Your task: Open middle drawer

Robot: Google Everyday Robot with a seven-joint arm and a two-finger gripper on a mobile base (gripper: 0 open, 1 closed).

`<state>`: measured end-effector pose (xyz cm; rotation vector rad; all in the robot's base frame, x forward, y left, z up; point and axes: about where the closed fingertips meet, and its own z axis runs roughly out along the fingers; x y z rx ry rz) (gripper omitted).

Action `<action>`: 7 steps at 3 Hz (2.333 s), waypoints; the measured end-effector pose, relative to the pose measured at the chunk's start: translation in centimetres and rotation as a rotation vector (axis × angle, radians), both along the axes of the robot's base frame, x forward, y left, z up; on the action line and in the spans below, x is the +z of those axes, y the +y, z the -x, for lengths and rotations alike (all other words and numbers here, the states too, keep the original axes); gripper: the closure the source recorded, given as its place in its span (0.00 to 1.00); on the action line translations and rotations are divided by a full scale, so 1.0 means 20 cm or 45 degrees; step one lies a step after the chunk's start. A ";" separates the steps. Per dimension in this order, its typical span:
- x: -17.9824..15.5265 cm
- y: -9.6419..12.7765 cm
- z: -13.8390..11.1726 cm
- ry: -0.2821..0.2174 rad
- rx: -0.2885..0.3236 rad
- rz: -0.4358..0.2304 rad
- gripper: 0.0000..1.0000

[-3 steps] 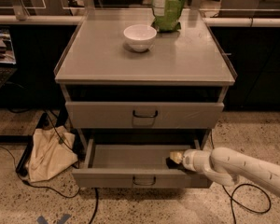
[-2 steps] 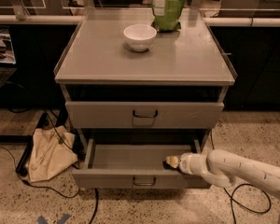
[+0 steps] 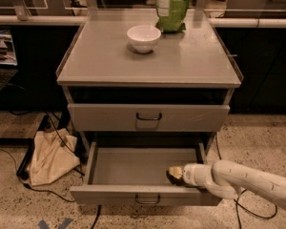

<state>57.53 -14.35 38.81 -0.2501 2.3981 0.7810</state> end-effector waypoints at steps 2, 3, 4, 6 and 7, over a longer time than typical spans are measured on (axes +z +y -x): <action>0.03 -0.03 0.12 -0.066 -0.046 -0.074 1.00; 0.16 -0.07 0.15 -0.162 -0.084 -0.067 1.00; 0.43 -0.14 0.22 -0.375 -0.118 0.004 1.00; 0.95 -0.26 0.27 -0.644 -0.253 -0.036 0.53; 0.95 -0.26 0.27 -0.644 -0.253 -0.036 0.29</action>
Offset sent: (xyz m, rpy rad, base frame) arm -0.0659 -0.0691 0.1572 0.1141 -0.4832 -0.2288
